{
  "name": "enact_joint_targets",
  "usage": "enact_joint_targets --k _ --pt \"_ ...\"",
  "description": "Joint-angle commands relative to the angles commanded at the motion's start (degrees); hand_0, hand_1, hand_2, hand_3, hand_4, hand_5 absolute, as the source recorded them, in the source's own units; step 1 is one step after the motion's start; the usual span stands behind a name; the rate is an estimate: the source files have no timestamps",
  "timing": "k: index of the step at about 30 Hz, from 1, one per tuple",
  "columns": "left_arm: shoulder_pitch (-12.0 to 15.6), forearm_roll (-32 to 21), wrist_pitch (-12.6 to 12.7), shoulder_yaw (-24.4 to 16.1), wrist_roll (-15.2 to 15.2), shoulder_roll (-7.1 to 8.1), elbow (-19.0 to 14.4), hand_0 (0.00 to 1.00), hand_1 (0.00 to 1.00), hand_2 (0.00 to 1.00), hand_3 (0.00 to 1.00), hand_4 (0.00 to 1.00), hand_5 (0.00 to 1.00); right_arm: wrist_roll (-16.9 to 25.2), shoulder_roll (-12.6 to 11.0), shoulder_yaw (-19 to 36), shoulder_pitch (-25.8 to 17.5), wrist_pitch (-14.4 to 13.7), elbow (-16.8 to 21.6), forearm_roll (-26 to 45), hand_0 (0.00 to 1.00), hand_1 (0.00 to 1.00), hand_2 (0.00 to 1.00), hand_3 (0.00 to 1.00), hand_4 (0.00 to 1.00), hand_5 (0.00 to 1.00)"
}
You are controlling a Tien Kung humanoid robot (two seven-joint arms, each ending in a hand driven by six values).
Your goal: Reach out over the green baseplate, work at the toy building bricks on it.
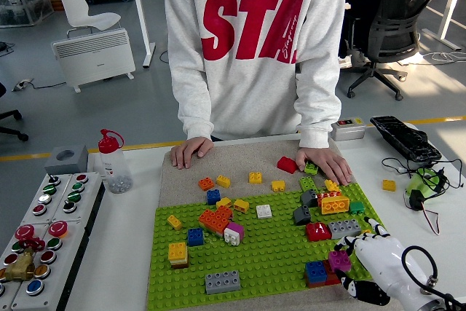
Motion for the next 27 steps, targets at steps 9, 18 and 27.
enact_joint_targets --k 9,18,27 --pt "-0.02 -0.14 -0.06 0.1 0.03 -0.02 0.0 0.689 0.699 0.687 0.623 0.36 0.998 0.37 0.33 -0.37 0.38 -0.47 -1.22 -0.27 0.998 0.692 0.587 0.565 0.589 0.25" --pt "0.06 -0.08 -0.11 0.09 0.12 -0.05 0.0 0.69 0.699 0.687 0.623 0.36 0.998 0.54 0.23 -0.85 0.6 -0.57 -1.04 -0.37 0.998 0.687 0.59 0.57 0.591 0.251" --pt "0.21 -0.04 -0.11 0.08 0.19 -0.07 0.0 0.69 0.7 0.687 0.623 0.36 0.998 0.39 0.21 -1.75 1.04 -0.27 -0.82 -0.48 0.998 0.687 0.59 0.57 0.592 0.251"
